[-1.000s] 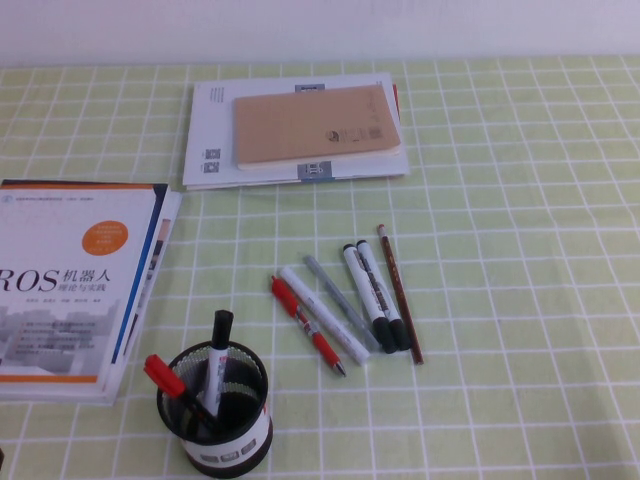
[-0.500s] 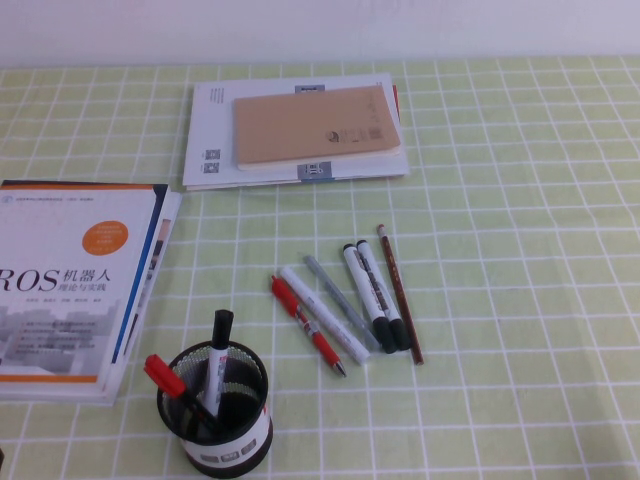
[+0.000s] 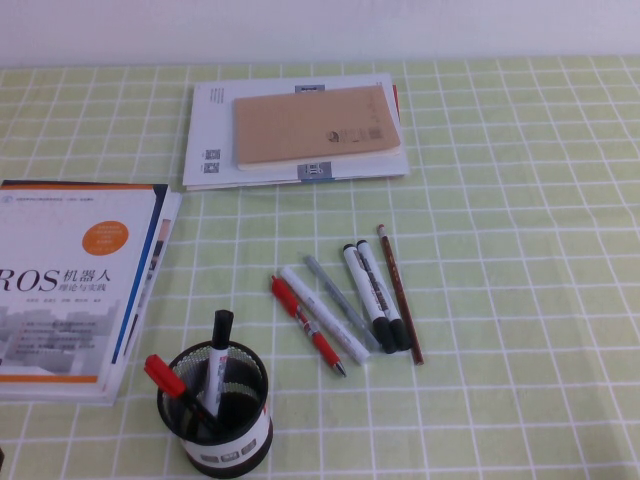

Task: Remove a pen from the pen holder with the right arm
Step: 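Take a marker out of the pen holder and lay it on the table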

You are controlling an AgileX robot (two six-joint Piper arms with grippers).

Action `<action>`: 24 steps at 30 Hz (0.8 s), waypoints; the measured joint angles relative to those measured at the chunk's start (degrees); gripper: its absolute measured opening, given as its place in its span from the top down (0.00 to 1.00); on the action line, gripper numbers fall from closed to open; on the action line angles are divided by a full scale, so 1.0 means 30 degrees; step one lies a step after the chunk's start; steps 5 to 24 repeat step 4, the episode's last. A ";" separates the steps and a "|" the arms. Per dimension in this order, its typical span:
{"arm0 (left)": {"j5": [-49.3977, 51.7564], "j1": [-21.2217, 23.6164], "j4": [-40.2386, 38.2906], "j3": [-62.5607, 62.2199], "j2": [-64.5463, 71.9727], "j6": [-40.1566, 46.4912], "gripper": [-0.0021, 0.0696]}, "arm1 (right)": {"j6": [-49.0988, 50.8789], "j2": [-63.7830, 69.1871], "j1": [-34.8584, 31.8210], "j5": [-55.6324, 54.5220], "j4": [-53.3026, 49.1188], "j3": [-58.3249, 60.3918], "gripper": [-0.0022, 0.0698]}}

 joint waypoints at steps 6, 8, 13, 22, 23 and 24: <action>0.0000 0.0000 0.0000 0.0000 0.0000 0.0000 0.98 | 0.0000 0.0000 0.0000 0.0000 0.0040 0.0000 0.99; 0.0000 0.0000 0.0000 0.0000 0.0000 0.0000 0.98 | 0.0000 0.0000 0.0000 0.0000 0.0040 0.0000 0.99; 0.0000 0.0000 0.0000 0.0000 0.0000 0.0000 0.98 | 0.0000 0.0000 0.0000 0.0000 0.0040 0.0000 0.99; 0.0000 0.0000 0.0000 0.0000 0.0000 0.0000 0.98 | 0.0000 0.0000 0.0000 0.0000 0.0040 0.0000 0.99; 0.0000 0.0000 0.0000 0.0000 0.0000 0.0000 0.98 | 0.0000 0.0000 0.0000 0.0000 0.0040 0.0000 0.99; 0.0000 0.0000 0.0000 0.0000 0.0000 0.0000 0.98 | 0.0000 0.0000 0.0000 0.0000 0.0040 0.0000 0.99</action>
